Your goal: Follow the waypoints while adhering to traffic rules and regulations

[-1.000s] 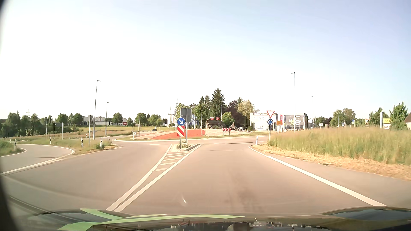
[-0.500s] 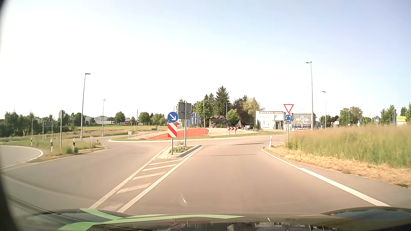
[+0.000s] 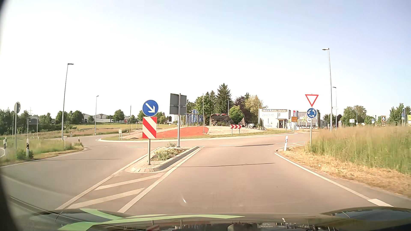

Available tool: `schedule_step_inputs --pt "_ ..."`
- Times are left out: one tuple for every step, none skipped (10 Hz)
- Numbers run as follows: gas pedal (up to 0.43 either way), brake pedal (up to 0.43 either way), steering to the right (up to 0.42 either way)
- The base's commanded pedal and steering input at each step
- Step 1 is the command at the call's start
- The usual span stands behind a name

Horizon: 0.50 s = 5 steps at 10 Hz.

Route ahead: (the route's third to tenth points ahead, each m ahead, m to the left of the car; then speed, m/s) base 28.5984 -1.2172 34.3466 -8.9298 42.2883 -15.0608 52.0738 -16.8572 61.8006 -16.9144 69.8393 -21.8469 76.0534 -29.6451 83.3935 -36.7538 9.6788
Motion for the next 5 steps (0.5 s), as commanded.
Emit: schedule_step_inputs --pt "0.0 0.128 0.01" --pt "0.0 0.128 0.01" --pt "0.0 0.122 0.017" --pt "0.0 0.116 0.022" --pt "0.0 0.11 0.031"
